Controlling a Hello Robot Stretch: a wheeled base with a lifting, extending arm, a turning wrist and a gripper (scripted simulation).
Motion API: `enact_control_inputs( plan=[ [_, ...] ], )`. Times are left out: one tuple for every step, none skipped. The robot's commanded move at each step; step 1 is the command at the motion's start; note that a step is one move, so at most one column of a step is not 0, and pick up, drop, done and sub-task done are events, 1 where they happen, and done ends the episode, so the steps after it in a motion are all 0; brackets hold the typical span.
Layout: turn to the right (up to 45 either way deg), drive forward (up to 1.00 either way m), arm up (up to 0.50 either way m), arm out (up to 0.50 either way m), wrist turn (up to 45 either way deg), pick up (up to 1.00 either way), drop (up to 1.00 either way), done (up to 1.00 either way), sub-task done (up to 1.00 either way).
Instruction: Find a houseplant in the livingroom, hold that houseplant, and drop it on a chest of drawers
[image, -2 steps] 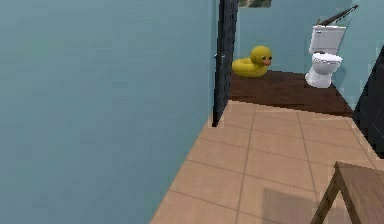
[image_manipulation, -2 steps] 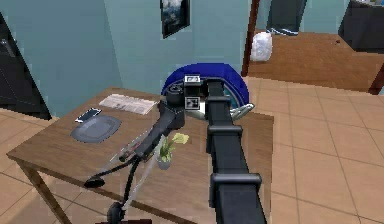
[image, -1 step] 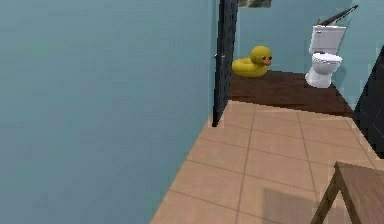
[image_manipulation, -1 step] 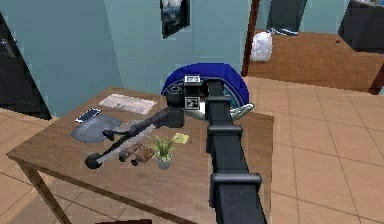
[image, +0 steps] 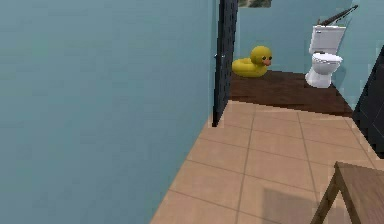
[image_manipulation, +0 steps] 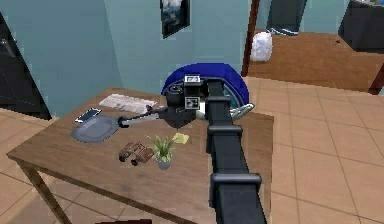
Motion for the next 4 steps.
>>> enact_control_inputs(
  plan=[
    [0.0,0.0,0.0,0.0,24.0,0.0,0.0,0.0,0.0],
    [0.0,0.0,-0.3,0.0,0.0,0.0,0.0,0.0,0.0],
    [0.0,0.0,0.0,0.0,0.0,1.0,0.0,0.0,0.0],
    [0.0,0.0,0.1,0.0,0.0,0.0,0.0,0.0,0.0]
  ],
)
